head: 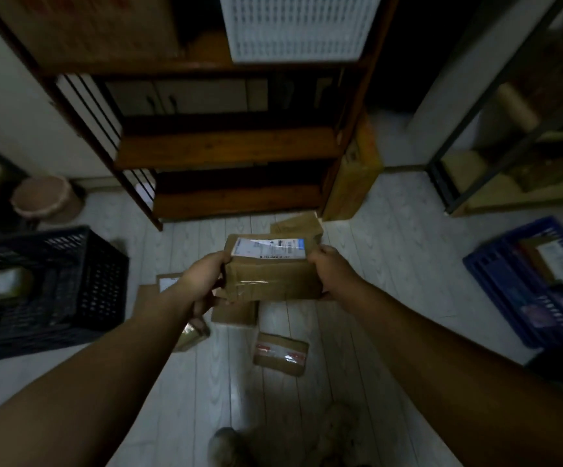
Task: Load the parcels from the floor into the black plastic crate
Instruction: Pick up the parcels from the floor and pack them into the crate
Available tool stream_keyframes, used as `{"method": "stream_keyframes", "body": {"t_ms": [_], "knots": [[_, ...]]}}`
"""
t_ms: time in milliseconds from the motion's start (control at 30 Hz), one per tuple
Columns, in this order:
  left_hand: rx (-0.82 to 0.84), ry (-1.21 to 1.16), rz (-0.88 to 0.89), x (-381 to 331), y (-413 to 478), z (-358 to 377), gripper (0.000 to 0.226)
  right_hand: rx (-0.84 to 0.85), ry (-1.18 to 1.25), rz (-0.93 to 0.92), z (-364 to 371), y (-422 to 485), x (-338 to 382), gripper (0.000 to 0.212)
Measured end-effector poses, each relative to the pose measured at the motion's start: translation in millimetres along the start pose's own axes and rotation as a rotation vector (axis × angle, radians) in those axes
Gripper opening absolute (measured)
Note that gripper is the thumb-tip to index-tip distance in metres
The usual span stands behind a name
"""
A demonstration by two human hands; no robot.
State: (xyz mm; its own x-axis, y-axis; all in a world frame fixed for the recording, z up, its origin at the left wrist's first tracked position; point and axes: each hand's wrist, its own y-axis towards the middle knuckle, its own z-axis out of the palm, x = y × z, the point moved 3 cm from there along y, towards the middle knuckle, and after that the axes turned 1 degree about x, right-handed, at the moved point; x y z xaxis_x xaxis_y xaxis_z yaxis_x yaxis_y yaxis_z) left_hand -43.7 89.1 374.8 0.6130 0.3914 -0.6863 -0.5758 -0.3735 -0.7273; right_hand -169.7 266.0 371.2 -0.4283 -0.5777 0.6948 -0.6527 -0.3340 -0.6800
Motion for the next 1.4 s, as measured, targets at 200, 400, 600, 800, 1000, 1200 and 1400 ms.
{"method": "stream_keyframes", "body": {"t_ms": [200, 400, 600, 800, 1000, 1200, 1400], "knots": [[-0.071, -0.022, 0.259, -105.3, -108.6, -40.0, 0.034, -0.009, 0.008, -0.253, -11.1, -105.4, 115.3, 0.061], [-0.203, -0.07, 0.409, -145.8, -195.8, -75.0, 0.046, 0.016, -0.051, -0.52, 1.8, -173.1, 183.1, 0.077], [-0.298, -0.092, 0.51, -161.4, -268.1, -125.7, 0.05, 0.096, -0.243, -0.713, 62.8, -230.8, 224.9, 0.125], [-0.404, -0.027, 0.599, -160.7, -316.1, -226.5, 0.058, 0.148, -0.454, -0.907, 157.3, -273.3, 261.1, 0.107], [-0.469, 0.147, 0.589, -142.5, -338.5, -361.3, 0.069, 0.163, -0.598, -0.884, 301.0, -285.0, 276.8, 0.101], [-0.477, 0.284, 0.546, -133.1, -338.9, -475.1, 0.077, 0.208, -0.683, -0.861, 419.8, -280.8, 294.7, 0.096], [-0.47, 0.292, 0.5, -143.2, -290.0, -547.3, 0.074, 0.215, -0.79, -0.87, 496.4, -228.6, 329.3, 0.095]]}}
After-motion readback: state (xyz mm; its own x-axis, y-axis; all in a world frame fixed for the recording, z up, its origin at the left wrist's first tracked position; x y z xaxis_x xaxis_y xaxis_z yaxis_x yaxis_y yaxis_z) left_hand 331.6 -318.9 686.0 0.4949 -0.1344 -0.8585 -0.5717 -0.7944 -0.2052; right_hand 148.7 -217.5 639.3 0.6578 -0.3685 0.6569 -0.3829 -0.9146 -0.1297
